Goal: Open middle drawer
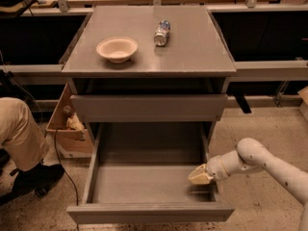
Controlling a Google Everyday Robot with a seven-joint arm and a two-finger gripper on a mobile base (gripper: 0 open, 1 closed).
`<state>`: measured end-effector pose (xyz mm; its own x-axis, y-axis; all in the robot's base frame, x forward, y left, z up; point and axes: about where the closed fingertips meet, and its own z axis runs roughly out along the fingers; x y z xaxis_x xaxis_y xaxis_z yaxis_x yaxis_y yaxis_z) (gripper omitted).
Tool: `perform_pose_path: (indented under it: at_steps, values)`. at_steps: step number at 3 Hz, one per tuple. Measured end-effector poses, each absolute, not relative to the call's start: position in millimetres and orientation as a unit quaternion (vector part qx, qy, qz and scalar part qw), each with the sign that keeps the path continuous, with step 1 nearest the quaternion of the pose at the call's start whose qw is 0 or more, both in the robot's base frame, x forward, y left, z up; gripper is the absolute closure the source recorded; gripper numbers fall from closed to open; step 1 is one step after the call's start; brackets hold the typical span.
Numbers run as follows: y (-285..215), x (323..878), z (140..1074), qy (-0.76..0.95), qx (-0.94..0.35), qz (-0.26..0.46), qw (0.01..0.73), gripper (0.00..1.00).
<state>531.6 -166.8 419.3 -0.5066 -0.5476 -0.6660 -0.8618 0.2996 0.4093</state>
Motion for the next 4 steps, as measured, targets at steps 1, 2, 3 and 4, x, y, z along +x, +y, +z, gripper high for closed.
perform_pose_path:
  at_steps: [1, 2, 3, 4]
  values:
    - [-207.0, 560.6, 435.5, 0.799, -0.442, 0.332, 0.237, 1.00]
    - [-248.1, 586.5, 457.7, 0.812, -0.434, 0.285, 0.266, 1.00]
    - [-291.9, 609.4, 487.5, 0.825, -0.428, 0.229, 0.290, 1.00]
    - [-291.9, 609.4, 487.5, 0.825, -0.428, 0.229, 0.290, 1.00]
